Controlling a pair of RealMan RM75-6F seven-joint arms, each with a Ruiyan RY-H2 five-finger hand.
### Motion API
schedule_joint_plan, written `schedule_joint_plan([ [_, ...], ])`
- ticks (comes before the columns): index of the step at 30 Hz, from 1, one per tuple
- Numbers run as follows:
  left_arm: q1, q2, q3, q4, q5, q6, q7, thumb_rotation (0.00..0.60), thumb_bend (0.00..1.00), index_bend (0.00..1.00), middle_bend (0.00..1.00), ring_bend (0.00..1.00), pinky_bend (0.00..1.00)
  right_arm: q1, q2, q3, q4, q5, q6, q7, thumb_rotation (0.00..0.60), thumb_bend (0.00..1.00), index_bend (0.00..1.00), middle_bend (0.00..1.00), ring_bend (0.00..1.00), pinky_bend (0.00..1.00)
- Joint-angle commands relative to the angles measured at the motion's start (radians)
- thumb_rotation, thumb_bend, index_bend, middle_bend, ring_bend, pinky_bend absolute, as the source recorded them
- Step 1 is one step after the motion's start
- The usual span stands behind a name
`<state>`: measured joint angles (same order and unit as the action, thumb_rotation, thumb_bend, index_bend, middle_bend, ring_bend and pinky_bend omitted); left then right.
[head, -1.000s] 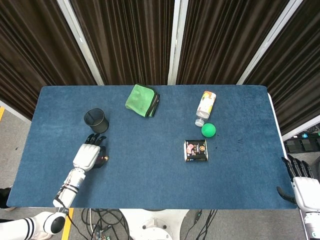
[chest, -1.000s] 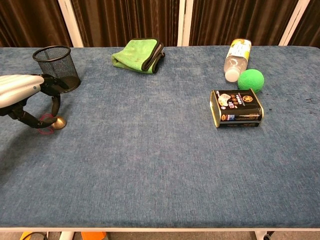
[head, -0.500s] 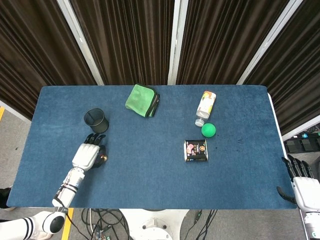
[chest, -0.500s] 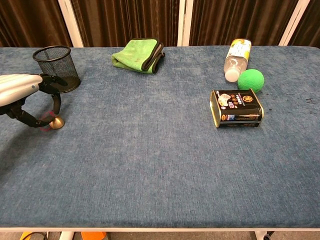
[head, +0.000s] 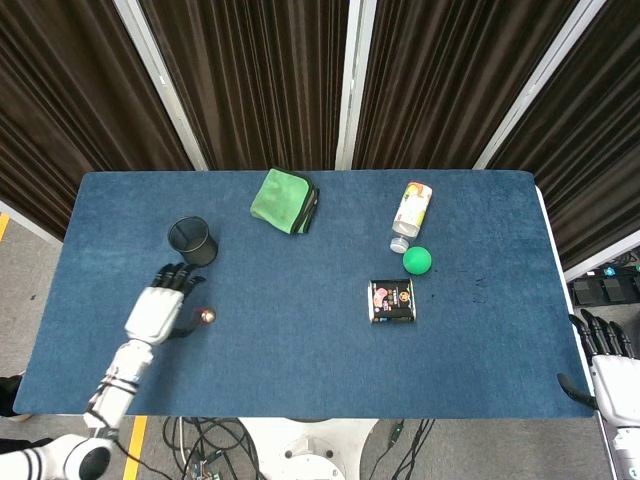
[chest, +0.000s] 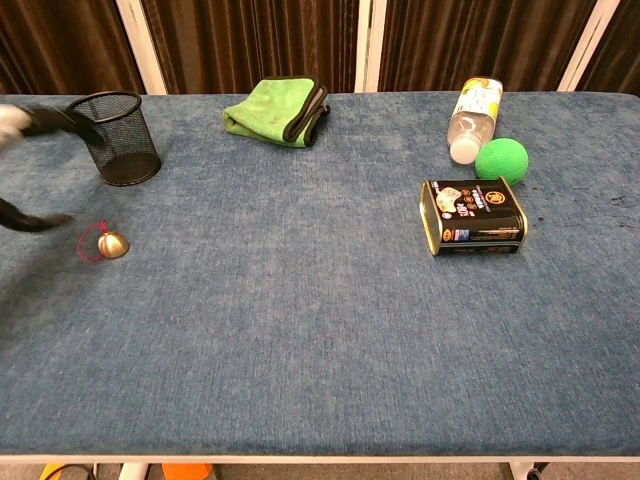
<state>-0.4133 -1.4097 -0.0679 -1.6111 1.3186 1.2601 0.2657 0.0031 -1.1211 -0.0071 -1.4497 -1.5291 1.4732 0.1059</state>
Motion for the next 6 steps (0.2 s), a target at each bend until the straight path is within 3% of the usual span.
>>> schedule_joint_plan([
  [1, 0.164, 0.117, 0.06, -0.019, 0.16, 0.282, -0.057, 0.6, 0.19, 0.13, 0.05, 0.0, 0.04, -0.009, -0.002, -0.006, 0.004, -0.012, 0.017, 0.002, 0.6, 0.18, 0.0, 0.0, 0.0, 0.0],
  [6, 0.29, 0.145, 0.137, 0.106, 0.239, 0.423, -0.192, 0.6, 0.14, 0.11, 0.05, 0.0, 0.04, -0.022, -0.021, -0.011, 0.011, -0.034, 0.048, -0.002, 0.6, 0.18, 0.0, 0.0, 0.0, 0.0],
])
